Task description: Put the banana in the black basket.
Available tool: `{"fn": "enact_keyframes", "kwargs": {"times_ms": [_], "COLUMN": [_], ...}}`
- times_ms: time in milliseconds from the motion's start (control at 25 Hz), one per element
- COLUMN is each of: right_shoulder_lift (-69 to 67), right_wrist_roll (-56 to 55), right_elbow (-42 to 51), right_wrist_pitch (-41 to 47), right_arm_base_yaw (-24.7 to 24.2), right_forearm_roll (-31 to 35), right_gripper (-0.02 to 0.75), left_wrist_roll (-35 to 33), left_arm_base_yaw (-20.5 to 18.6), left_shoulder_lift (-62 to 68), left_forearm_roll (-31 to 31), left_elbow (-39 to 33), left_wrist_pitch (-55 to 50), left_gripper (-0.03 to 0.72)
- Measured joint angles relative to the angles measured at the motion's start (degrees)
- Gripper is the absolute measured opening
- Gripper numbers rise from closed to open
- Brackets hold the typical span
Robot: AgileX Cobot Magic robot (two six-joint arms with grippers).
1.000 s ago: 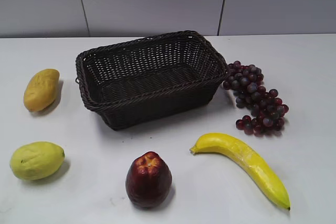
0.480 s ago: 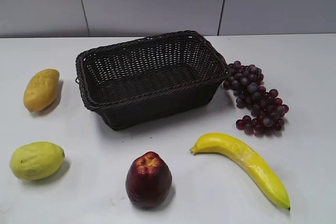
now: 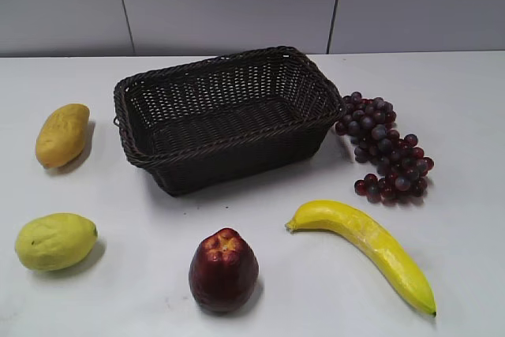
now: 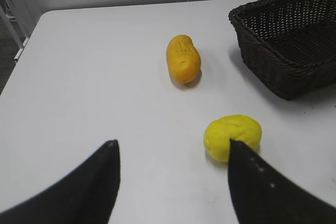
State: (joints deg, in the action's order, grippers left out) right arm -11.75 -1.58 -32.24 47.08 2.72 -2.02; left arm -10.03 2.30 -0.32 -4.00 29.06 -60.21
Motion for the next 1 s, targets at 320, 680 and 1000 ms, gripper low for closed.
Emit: {"fn": "enact_keyframes", "kwargs": {"times_ms": [320, 680, 1000], "right_shoulder_lift": [-19.31, -44.39, -63.36], "right_wrist_roll": [4.02, 9.15, 7.37], "right_elbow": [-1.52, -9.18, -15.47], "right_wrist_pitch": [-7.76, -6.42, -6.12], "right_arm_base_yaw": [0.18, 8.26, 22.6], "right_forearm_roll": [5.0, 7.89, 7.64], "right_gripper": [0.674, 0.659, 0.643], "left_wrist_roll": [0.0, 0.0, 0.0], "left_arm_base_yaw": [0.0, 0.0, 0.0], "left_shoulder_lift": [0.0, 0.0, 0.0], "left_forearm_roll": [0.0, 0.0, 0.0], "left_elbow": [0.0, 0.0, 0.0], "left_wrist_pitch": [0.0, 0.0, 0.0], "left_gripper": [0.482, 0.482, 0.482]}}
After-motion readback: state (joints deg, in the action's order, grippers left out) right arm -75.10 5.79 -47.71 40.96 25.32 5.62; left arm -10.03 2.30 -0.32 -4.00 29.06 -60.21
